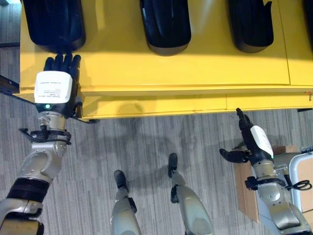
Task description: Move parts from the plastic box to the shelf.
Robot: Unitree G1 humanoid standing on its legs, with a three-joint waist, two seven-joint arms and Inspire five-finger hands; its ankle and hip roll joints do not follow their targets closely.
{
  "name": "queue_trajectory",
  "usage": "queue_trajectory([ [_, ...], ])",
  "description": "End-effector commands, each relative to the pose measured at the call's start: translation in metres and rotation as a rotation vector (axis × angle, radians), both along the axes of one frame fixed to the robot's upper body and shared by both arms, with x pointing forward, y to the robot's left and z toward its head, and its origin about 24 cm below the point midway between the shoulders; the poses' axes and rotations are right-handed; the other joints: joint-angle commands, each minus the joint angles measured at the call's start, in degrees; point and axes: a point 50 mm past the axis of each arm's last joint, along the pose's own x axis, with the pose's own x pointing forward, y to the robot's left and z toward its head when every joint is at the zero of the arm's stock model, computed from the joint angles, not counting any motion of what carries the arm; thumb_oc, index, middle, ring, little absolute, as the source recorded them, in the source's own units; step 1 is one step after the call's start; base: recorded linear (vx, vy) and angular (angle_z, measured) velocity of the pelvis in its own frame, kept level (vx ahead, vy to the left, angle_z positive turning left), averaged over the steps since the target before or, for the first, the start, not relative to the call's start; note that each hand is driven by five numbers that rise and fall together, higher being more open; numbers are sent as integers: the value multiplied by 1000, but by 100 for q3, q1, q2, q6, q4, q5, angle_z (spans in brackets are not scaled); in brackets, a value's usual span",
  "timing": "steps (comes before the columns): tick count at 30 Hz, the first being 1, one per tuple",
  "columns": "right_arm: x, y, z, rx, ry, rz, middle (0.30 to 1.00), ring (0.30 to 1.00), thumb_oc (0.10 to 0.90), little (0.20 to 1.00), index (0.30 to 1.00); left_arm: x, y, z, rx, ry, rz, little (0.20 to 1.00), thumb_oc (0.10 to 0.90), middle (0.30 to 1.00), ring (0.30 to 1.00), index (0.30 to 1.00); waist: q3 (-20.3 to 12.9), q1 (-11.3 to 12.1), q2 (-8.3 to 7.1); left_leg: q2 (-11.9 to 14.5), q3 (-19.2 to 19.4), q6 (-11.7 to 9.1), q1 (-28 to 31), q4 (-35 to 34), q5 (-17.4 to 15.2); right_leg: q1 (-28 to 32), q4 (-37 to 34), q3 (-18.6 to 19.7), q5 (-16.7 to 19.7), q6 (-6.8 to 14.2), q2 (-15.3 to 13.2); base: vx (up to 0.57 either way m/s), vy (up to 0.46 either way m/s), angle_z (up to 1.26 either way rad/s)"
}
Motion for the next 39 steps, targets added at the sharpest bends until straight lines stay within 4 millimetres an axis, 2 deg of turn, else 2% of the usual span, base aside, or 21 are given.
queue_trajectory([
  [1,2,-12,41,-61,-189,-3,1000,1000,900,1000,1000,-11,41,28,55,-41,180,1000,900,1000,1000,1000,-154,-79,-110,-81,-302,361,-537,611,-293,273,850,-10,-1063,514,-513,0,0,0],
  [8,3,-11,42,-65,-190,1,1000,1000,900,1000,1000,-12,40,20,28,-28,168,1000,900,1000,1000,1000,-148,-58,-99,-97,-326,367,-530,624,-301,274,885,-14,-1079,509,-506,0,0,0],
  [17,4,-11,47,-48,-219,-2,1000,1000,900,1000,1000,-23,23,7,-43,-65,60,1000,900,1000,1000,1000,-191,29,-60,-110,-342,377,-440,591,-321,329,913,-6,-1124,493,-519,0,0,-1],
  [26,3,-17,51,-36,-245,-44,1000,1000,900,1000,1000,-64,1,-26,-233,-79,-71,1000,900,1000,1000,1000,-338,252,108,-156,-380,383,-143,350,-268,538,910,-84,-1232,470,-558,3,-3,2],
  [31,2,-16,56,-50,-262,-35,1000,1000,900,1000,1000,-81,-4,-30,-297,-90,-108,1000,900,1000,1000,1000,-417,358,176,-174,-428,385,33,179,-207,682,870,-158,-1253,473,-583,7,-16,11],
  [37,2,-5,69,-75,-304,32,1000,1000,900,1000,1000,-96,-12,-31,-357,-106,-158,1000,900,1000,1000,1000,-517,449,220,-192,-468,394,242,2,-142,863,804,-276,-1250,488,-605,7,-17,7],
  [39,4,1,73,-74,-317,73,1000,1000,900,1000,1000,-103,-15,-39,-414,-90,-168,1000,900,1000,1000,1000,-592,496,242,-208,-493,407,379,-99,-114,980,782,-328,-1263,499,-618,19,-12,16],
])
